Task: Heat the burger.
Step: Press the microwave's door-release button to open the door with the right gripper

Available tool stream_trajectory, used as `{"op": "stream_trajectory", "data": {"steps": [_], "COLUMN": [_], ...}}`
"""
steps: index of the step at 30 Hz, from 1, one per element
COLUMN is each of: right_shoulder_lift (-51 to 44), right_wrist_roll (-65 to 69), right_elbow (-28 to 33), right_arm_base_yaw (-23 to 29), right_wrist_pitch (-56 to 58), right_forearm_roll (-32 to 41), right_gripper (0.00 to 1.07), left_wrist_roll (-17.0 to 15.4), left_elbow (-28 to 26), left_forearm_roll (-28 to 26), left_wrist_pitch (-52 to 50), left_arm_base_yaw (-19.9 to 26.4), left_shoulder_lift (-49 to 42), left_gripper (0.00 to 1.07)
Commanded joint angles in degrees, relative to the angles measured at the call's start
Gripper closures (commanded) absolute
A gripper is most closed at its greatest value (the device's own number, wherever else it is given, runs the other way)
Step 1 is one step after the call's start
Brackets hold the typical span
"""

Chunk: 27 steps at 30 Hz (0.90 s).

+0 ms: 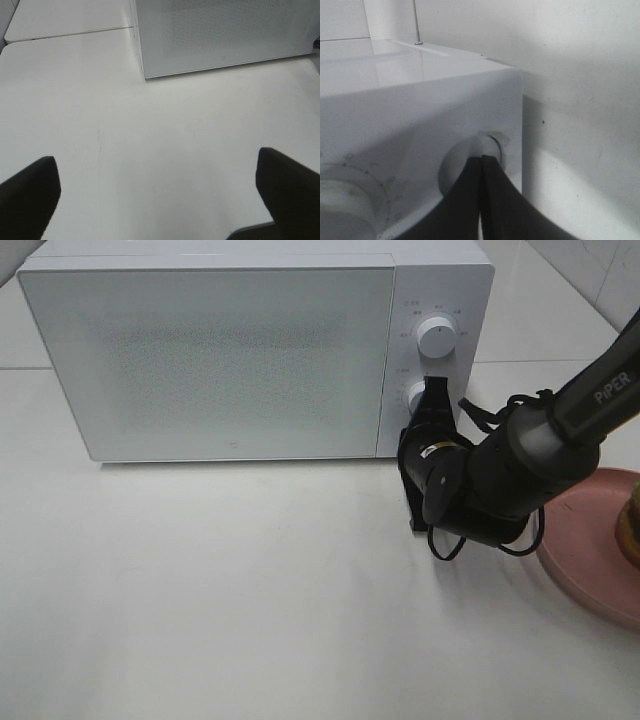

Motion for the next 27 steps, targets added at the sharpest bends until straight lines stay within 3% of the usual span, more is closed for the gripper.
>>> {"op": "stream_trajectory", "data": {"steps": [1, 18, 27], "right_shoulder_lift": [0.1, 0.7, 0.7], "right_wrist_roll": [-1.0, -4.1, -4.2], "right_elbow": [-1.7, -8.7, -8.7], "right_arm_base_yaw": [-0.3, -3.7, -3.7], "right_wrist_pitch": [-3.7, -7.9, -7.6], "right_forearm_roll": [0.6, -1.3, -1.3], "right_gripper": [1.07, 1.07, 1.07], "left_wrist_roll": [0.1, 0.1, 0.1], "left_elbow": [0.1, 0.1, 0.1], "left_forearm_roll": [0.0, 0.0, 0.0], "left_wrist_pitch": [-0.4, -0.4, -0.4], "left_arm_base_yaw": [-0.1, -0.1, -0.1], "left_shoulder_lift": [-0.1, -0.1, -0.1], "left_gripper": [0.07, 0.07, 0.07]}}
